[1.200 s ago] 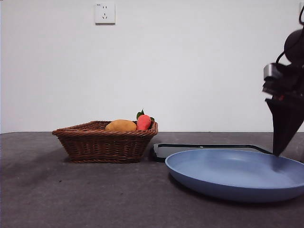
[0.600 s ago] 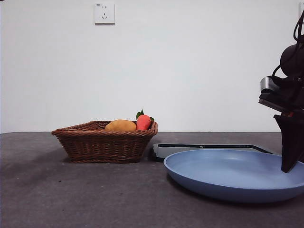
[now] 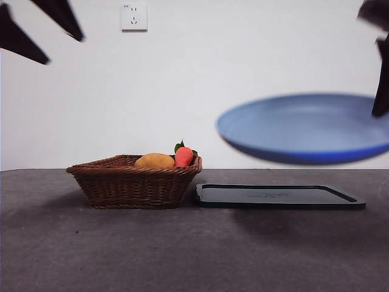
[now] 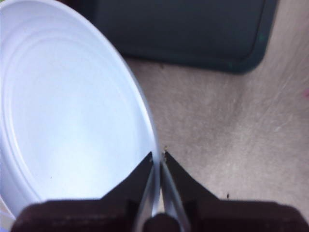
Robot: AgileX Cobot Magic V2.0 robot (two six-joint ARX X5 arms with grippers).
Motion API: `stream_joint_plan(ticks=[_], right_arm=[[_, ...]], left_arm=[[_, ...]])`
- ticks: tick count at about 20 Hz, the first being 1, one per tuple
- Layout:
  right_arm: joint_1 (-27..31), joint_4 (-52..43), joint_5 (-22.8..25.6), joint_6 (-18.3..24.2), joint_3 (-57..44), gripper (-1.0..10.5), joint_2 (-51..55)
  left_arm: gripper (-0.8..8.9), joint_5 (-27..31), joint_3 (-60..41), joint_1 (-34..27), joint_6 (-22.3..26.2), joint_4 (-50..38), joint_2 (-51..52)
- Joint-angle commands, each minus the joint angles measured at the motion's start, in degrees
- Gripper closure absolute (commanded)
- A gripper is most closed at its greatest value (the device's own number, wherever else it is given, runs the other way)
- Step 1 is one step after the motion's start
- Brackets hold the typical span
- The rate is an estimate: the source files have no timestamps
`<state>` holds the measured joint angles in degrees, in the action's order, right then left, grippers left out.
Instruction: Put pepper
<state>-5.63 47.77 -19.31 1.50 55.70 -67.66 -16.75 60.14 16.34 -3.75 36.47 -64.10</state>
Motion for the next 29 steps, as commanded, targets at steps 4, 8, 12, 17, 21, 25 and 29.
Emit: stream_joint_plan(ticks=[4,8,12,17,21,25,29], right_arm=[[-0.04,2.08,0.15,-3.26,0.72,9.4,8.59],[0.00,2.97,0.37,-5.14,0.72,9.4,14.49],[0.00,4.15,3.41,-6.19,0.72,9.4,20.22],[0.00,4.24,4.59,-6.19,0.72,9.4,22.34],[0.00,4.15,4.61,-6.16,0.72,9.4,22.32],[0.00,3.69,4.63,-5.95,0.72,9.4,22.29],[0.00,3.74,4.61,-5.95,0.72,9.4,22.01]], left_arm=[[4.26,8.79,13.11,5.95,-1.18,-1.14,-19.87],[4.26,13.84,20.92,7.82,-2.05,-1.29,-33.07],[4.26,15.96,24.39,8.46,-3.67,-3.69,-43.60],[4.26,16.90,24.44,9.22,-6.19,-9.25,-51.08],[4.85,18.29,24.44,9.57,-6.71,-9.16,-53.02],[6.67,18.08,24.44,10.45,-6.80,-8.15,-53.07],[7.32,18.14,24.44,10.58,-7.26,-6.54,-51.80]])
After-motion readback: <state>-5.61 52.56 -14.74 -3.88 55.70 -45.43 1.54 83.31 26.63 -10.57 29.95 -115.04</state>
